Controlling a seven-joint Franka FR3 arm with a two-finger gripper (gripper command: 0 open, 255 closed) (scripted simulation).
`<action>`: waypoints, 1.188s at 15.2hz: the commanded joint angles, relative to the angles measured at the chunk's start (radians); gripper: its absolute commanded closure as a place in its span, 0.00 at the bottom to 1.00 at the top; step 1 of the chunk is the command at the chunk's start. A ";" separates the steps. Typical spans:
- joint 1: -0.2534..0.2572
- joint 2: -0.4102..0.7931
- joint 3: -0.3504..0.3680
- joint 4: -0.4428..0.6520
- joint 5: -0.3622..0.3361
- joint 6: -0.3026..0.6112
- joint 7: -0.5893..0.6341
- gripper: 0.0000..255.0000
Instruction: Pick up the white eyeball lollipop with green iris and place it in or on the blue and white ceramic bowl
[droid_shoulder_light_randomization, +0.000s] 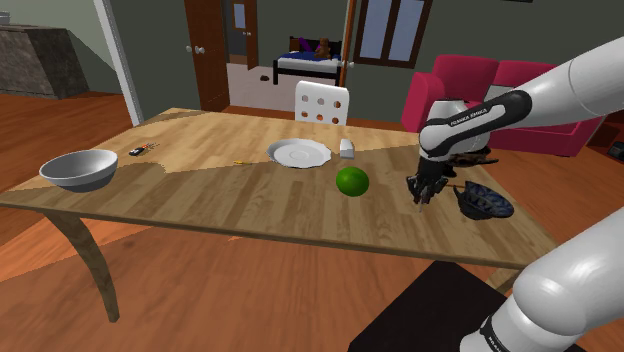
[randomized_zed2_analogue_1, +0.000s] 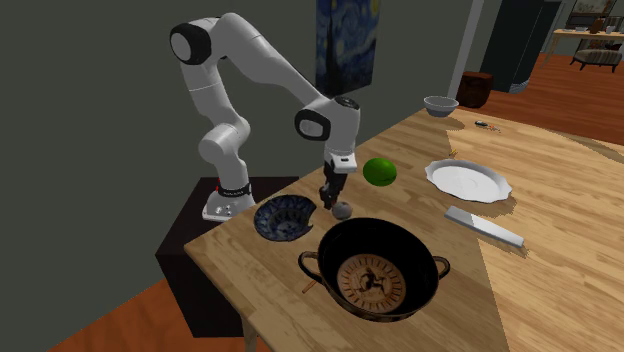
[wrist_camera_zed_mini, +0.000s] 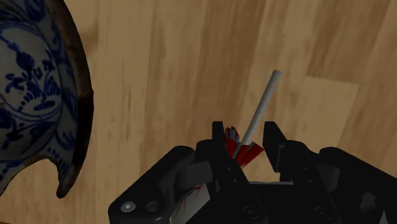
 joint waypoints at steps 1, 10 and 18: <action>0.001 -0.010 0.001 0.021 0.003 -0.034 -0.001 1.00; 0.000 -0.076 0.011 0.089 0.000 -0.167 0.001 1.00; 0.001 -0.116 0.019 0.163 0.000 -0.281 0.001 1.00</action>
